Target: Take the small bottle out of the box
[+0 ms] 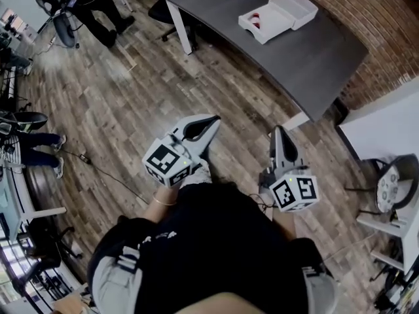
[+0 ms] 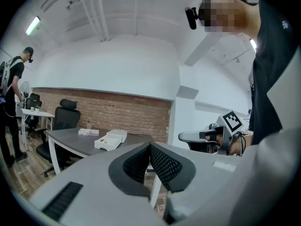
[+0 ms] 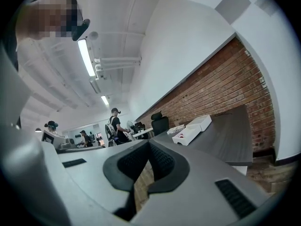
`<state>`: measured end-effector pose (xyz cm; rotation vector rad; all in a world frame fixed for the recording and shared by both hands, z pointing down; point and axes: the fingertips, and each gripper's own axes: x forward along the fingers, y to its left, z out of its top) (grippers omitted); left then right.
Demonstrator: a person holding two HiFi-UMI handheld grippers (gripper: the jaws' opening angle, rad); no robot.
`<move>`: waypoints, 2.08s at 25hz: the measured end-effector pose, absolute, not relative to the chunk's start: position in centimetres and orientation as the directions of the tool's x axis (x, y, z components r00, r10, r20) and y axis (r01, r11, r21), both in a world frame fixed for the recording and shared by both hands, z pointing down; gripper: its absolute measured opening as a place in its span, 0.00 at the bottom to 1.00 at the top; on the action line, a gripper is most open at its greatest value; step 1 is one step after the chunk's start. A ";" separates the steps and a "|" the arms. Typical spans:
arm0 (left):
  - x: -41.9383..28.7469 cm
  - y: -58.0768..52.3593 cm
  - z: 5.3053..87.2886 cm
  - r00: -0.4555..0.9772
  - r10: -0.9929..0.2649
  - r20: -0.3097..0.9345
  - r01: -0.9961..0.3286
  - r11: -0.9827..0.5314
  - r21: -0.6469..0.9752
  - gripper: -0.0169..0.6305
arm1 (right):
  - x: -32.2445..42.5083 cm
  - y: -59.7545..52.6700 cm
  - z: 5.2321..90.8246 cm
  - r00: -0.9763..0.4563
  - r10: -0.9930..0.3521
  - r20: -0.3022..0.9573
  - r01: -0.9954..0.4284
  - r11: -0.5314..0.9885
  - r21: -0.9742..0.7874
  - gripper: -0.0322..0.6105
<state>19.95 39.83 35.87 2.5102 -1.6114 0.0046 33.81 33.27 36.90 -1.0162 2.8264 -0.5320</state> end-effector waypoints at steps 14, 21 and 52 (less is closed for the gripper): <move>12.0 30.1 36.2 0.526 -0.848 0.072 -0.849 -0.517 0.113 0.03 | 26.1 25.4 36.2 -0.709 -0.704 0.024 -0.670 0.664 -0.333 0.05; 6.3 27.1 35.7 0.539 -0.842 0.041 -0.839 -0.531 0.119 0.03 | 20.5 22.7 35.9 -0.697 -0.716 0.027 -0.684 0.654 -0.324 0.05; -5.2 19.5 38.1 0.571 -0.819 0.062 -0.812 -0.552 0.192 0.03 | 11.1 13.9 38.0 -0.626 -0.773 0.104 -0.751 0.562 -0.346 0.08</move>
